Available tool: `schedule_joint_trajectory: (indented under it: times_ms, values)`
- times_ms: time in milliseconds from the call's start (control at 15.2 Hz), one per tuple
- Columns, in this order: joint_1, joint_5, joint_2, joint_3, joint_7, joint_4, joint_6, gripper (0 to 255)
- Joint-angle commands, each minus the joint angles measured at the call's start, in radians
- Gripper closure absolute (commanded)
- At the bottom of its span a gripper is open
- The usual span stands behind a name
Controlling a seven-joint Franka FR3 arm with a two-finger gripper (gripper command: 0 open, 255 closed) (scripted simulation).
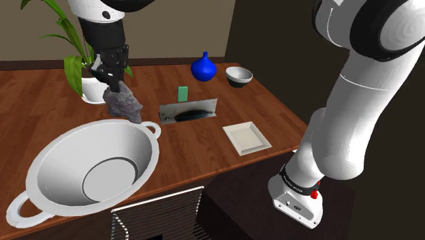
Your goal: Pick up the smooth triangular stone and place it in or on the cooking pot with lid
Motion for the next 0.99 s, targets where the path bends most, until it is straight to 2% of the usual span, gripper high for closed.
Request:
schedule_joint_trajectory:
  times_ms: [0, 396, 924]
  values:
    - [0.032, -0.021, 0.049, 0.016, 0.046, 0.071, -0.029, 255]
    - [0.156, -0.094, 0.224, 0.049, 0.167, 0.344, -0.152, 255]
    - [0.139, -0.088, 0.203, 0.047, 0.178, 0.204, -0.033, 255]
